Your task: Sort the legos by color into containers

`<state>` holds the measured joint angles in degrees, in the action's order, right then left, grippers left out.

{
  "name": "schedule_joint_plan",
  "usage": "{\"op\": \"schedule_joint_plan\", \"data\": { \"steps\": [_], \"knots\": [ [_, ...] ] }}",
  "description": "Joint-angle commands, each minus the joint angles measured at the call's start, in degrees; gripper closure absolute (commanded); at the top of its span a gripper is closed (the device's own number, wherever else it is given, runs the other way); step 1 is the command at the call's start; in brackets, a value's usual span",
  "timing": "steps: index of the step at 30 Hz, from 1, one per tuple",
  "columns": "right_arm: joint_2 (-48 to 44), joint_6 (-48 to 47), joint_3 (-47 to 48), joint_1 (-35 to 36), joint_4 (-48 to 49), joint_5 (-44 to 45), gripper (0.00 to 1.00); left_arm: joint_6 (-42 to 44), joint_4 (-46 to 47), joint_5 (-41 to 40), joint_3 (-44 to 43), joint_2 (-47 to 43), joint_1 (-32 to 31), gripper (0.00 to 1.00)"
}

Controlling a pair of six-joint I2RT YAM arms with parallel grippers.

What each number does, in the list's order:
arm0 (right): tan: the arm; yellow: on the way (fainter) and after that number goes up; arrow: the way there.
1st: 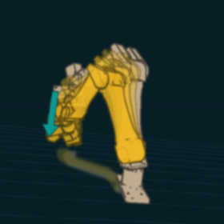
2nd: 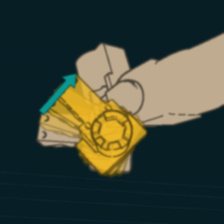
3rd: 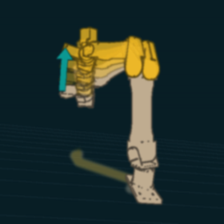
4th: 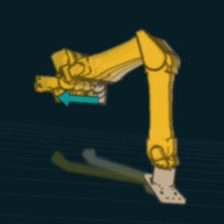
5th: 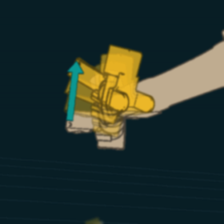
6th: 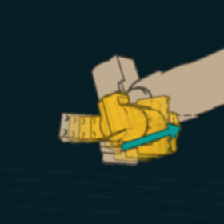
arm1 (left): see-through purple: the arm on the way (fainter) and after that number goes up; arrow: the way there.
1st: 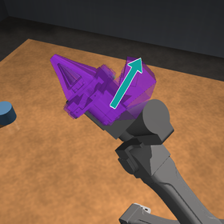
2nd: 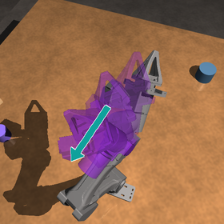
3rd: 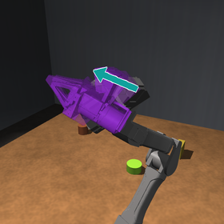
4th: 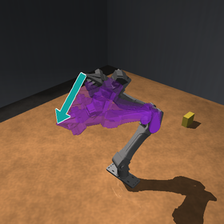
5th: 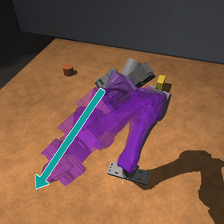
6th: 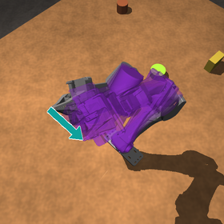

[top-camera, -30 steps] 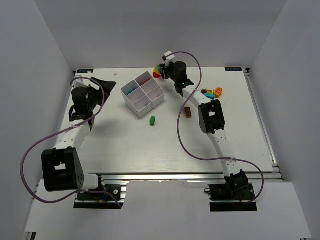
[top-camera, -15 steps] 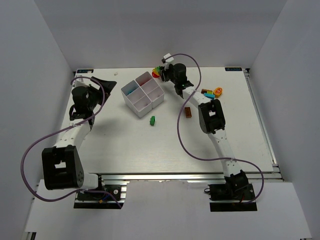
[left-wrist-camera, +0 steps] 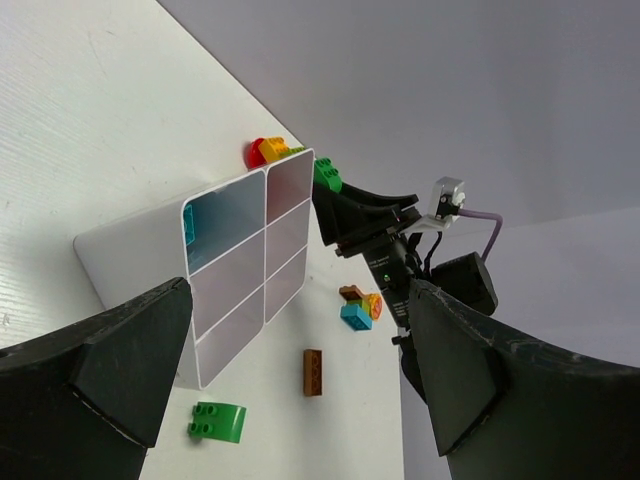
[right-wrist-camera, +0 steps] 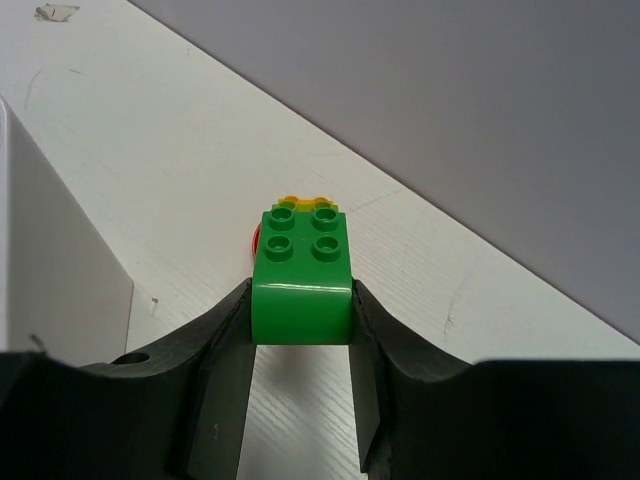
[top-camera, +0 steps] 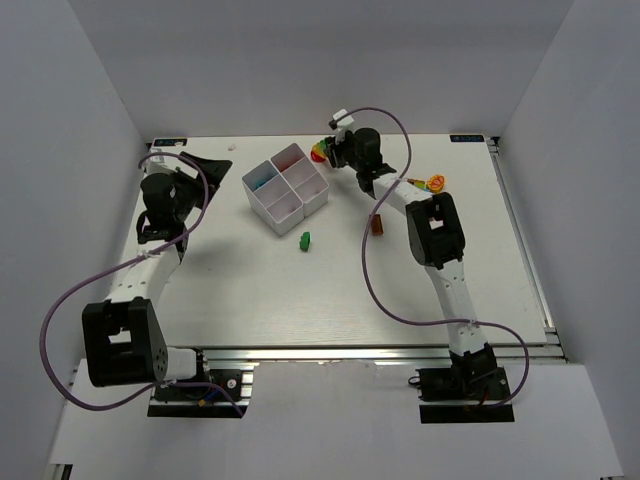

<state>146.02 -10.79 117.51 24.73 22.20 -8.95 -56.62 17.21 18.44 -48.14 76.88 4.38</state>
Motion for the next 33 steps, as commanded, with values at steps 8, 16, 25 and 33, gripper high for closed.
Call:
{"op": "schedule_joint_plan", "data": {
  "steps": [8, 16, 25, 33],
  "knots": [
    [-12.1, -0.6, -12.5, -1.8, 5.3, -1.6, 1.00, -0.6, 1.9, 0.5, 1.1, -3.3, 0.4, 0.02],
    [-22.1, -1.2, -25.5, -2.7, 6.6, -2.6, 1.00, -1.0, 2.6, 0.5, 1.8, -4.7, 0.4, 0.02],
    [-31.4, 0.6, -37.2, -3.6, 10.1, -4.7, 1.00, -1.7, 3.3, 1.1, 3.8, -7.7, 0.3, 0.02],
    [-19.6, 4.5, -19.6, -2.9, 6.8, -3.2, 1.00, -1.1, 1.8, 0.9, 4.9, -10.2, 0.4, 0.02]
  ]
}}
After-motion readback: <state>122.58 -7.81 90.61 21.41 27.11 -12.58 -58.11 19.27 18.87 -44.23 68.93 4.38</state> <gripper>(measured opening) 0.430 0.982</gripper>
